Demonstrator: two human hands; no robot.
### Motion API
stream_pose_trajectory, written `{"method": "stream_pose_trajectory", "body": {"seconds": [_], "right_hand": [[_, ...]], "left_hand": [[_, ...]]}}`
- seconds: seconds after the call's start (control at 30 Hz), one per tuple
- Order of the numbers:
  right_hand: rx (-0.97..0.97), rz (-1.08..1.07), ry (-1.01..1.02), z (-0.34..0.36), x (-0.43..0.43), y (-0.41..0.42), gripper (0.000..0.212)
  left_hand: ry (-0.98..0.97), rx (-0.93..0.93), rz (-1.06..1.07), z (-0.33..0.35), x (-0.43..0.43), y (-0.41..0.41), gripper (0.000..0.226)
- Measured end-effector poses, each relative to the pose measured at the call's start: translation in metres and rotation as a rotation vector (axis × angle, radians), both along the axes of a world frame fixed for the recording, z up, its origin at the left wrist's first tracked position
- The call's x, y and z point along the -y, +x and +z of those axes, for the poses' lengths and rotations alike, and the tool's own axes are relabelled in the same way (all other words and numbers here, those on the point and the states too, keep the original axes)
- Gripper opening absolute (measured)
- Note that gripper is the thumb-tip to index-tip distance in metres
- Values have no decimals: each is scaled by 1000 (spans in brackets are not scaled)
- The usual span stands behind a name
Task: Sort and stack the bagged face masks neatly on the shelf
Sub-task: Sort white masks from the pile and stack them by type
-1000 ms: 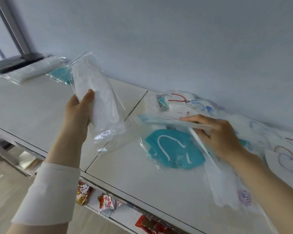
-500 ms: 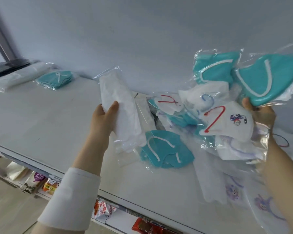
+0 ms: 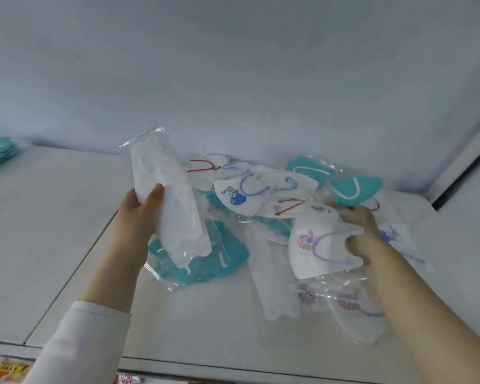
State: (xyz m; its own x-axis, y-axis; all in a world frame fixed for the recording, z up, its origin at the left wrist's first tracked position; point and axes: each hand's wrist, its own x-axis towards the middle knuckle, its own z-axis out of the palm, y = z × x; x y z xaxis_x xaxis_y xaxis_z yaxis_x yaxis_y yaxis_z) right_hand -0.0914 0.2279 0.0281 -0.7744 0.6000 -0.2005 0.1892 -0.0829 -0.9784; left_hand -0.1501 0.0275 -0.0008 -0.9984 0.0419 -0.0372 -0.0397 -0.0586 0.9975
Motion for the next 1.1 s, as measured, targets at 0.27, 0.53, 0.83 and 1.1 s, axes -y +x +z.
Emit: {"method": "stream_pose_trajectory", "body": {"seconds": [0.27, 0.53, 0.83, 1.1], "right_hand": [[652, 56, 519, 12, -123, 121, 39], [409, 436, 1267, -9, -50, 80, 81], [325, 494, 1104, -2, -29, 56, 91], [118, 659, 1188, 8, 69, -80, 53]], "left_hand": [[0, -1, -104, 5, -27, 7, 22], [-12, -7, -134, 9, -44, 9, 25], [-67, -22, 35, 2, 15, -10, 27], [-113, -7, 182, -21, 87, -22, 18]]}}
